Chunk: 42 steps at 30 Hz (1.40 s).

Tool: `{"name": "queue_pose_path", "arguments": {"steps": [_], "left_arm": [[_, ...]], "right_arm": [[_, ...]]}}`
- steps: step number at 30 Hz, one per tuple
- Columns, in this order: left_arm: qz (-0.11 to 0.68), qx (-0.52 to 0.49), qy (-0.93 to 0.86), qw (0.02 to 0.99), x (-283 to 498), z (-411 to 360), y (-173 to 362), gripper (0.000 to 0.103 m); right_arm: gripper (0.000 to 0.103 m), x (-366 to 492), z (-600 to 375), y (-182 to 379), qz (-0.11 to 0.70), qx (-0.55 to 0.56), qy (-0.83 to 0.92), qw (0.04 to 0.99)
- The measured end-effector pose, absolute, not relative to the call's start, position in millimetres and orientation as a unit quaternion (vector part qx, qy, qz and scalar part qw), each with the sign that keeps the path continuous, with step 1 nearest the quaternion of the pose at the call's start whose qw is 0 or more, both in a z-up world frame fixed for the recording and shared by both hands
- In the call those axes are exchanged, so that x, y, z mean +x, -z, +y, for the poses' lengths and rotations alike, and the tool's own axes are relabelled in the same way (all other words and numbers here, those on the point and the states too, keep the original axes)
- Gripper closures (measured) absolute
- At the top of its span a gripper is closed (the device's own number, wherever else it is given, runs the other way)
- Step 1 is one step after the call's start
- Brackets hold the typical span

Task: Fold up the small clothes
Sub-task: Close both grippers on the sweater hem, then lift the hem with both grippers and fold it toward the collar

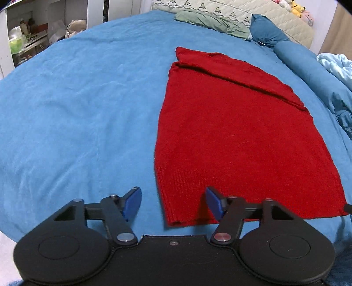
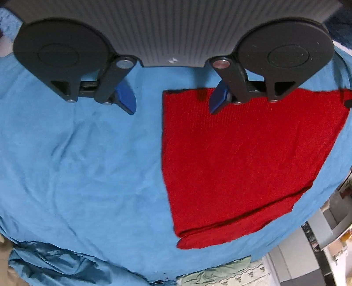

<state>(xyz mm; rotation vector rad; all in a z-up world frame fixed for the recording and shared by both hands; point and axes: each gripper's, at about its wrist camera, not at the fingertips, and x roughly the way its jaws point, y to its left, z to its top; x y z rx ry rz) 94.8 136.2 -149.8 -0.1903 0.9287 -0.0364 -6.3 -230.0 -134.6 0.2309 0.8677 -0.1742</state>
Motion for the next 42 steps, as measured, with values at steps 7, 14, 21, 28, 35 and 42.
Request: {"name": "queue_pose_path", "arguments": {"steps": [7,14,21,28,35,42], "left_arm": [[0.446,-0.085,0.011,0.891,90.3,132.0,155.6,0.050],[0.450,-0.062,0.004,0.891,92.0,119.5,156.6,0.060],[0.456,-0.063,0.017,0.888,90.4,113.6,150.5,0.096],[0.437,-0.093,0.028,0.894,85.3,120.7,124.4,0.097],[0.394,-0.120,0.035,0.910,100.2,129.6,71.8,0.097],[0.330,-0.140,0.036,0.933,182.0,134.4,9.2,0.099]], "right_arm": [[0.031,13.1,-223.2,146.5,0.434,0.079,0.088,0.893],[0.066,24.1,-221.1,153.5,0.437,0.073,0.085,0.892],[0.082,22.7,-226.5,151.3,0.433,0.093,0.077,0.893],[0.083,7.6,-245.4,131.1,0.400,0.170,0.058,0.899],[0.083,1.7,-276.8,90.4,0.338,0.276,0.012,0.900],[0.083,65.4,-302.0,28.2,0.272,0.313,-0.031,0.909]]}}
